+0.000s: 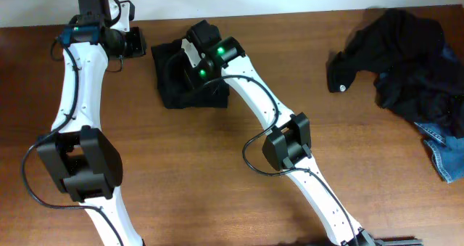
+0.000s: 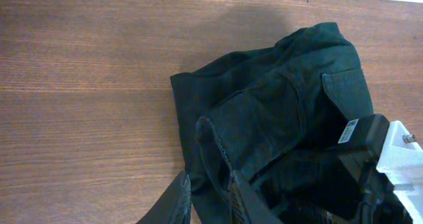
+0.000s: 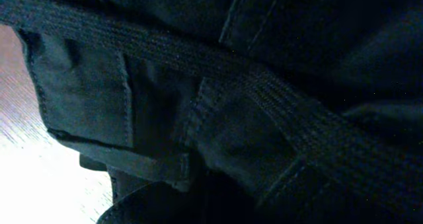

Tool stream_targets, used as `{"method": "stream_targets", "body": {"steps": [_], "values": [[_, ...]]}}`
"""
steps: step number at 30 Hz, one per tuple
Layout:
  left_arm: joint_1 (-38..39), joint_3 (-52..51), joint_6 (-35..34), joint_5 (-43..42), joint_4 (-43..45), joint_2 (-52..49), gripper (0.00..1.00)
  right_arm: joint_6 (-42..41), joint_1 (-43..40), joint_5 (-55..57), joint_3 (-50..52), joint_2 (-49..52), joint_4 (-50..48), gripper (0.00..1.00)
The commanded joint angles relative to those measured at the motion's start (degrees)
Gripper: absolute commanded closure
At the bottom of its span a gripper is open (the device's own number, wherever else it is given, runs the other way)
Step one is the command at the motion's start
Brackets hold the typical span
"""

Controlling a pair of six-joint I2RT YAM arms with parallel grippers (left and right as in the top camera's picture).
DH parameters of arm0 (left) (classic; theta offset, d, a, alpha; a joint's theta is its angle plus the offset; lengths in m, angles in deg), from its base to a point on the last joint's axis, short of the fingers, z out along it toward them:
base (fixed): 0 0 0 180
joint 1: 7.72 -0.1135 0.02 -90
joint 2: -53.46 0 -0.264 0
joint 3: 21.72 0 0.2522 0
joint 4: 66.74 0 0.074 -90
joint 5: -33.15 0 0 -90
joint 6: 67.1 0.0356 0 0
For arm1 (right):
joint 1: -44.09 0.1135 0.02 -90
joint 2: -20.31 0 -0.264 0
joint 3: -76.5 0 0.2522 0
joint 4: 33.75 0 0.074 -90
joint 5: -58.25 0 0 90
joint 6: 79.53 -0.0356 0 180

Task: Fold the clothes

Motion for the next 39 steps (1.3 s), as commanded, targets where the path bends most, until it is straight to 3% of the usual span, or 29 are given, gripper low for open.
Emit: {"method": "stream_targets", "body": {"steps": [1,4,7,11,16,22,24,28,33,39], "values": [[0.2,-0.3,0.7,0.3,-0.3,2.5,0.8,-0.3,-1.2,0.3,-1.1,0.3,1.3,0.96],[0.1,-0.3,0.7,0.4,-0.3,2.5,0.8,-0.5,-2.0,-0.4,-2.8,-3.0,1.3,0.96],[-0.2,-0.3,0.7,0.3,-0.1,2.5,0.8,-0.5,-3.0,-1.1,-4.5,-6.4,1.3,0.87],[-0.2,-0.3,0.7,0.2,-0.2,2.5,0.8,-0.5,-4.8,-4.5,-5.9,-11.2,1.5,0.51],[-0.1,-0.3,0.7,-0.9,-0.9,2.5,0.8,-0.5,-7.0,-5.4,-6.0,-15.1,2.0,0.21],[1.2,-0.3,6.0,-14.0,-2.0,2.5,0.79,-0.6,-13.3,-5.3,-6.0,-15.7,6.4,0.09],[2.6,-0.3,7.2,-14.0,-2.4,2.5,0.76,-0.7,-15.8,-5.3,-6.0,-16.0,8.1,0.07],[8.5,-0.3,12.3,-13.3,-2.3,2.5,0.47,-0.6,-22.6,-5.3,-6.0,-16.8,12.9,0.0],[15.2,-0.3,12.6,-6.7,0.7,2.5,0.31,1.2,-27.8,-5.3,-5.9,-16.9,18.1,0.01],[24.8,-0.3,11.9,9.2,6.2,-0.5,0.3,2.6,-30.6,-5.2,-5.9,-16.9,21.7,0.01]]}}
